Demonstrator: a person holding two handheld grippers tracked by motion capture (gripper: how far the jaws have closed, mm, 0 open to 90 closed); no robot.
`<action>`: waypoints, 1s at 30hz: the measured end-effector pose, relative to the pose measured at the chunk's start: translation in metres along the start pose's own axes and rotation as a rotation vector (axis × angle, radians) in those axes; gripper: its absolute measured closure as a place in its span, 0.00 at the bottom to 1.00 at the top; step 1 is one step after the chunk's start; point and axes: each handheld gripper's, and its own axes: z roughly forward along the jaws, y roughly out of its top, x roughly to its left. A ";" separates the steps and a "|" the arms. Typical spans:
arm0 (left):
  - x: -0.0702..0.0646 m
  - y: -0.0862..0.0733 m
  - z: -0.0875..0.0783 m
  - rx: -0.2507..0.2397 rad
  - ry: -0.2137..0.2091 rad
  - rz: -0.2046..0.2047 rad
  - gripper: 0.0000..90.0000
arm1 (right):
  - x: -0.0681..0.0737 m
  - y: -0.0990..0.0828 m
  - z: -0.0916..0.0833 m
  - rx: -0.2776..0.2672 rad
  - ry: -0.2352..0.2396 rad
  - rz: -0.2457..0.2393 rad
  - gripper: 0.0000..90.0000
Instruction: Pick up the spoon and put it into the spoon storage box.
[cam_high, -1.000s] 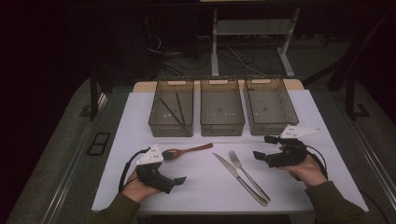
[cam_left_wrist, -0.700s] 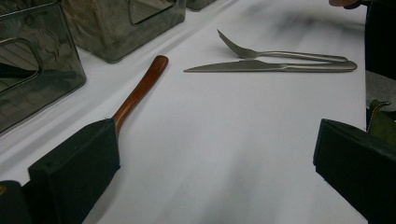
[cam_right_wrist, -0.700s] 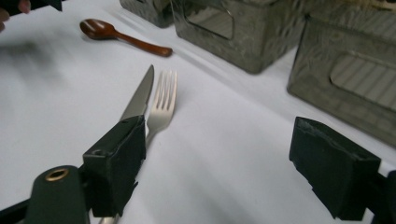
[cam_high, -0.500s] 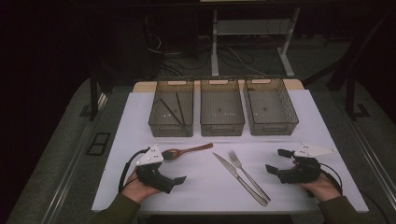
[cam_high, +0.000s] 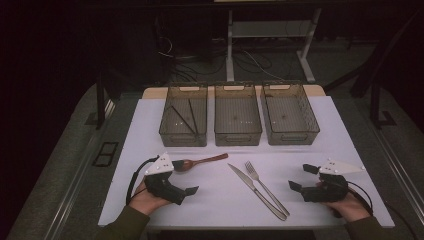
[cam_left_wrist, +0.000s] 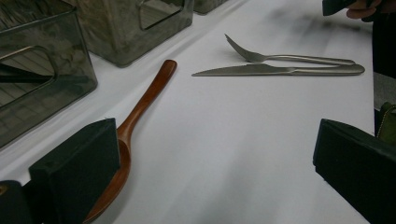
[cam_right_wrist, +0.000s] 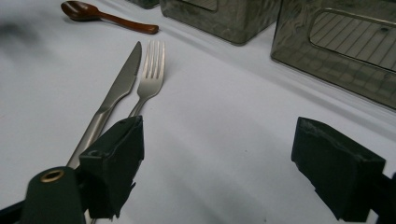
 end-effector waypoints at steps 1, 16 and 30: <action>0.001 0.001 -0.002 -0.005 0.004 0.002 0.02 | 0.000 0.000 0.000 0.002 0.005 0.003 0.18; 0.042 0.022 -0.007 -0.015 0.035 -0.008 0.08 | 0.001 0.002 0.003 0.001 0.009 0.007 0.18; 0.081 0.009 0.015 0.014 0.044 -0.117 0.24 | 0.001 0.001 0.001 -0.006 0.015 -0.001 0.18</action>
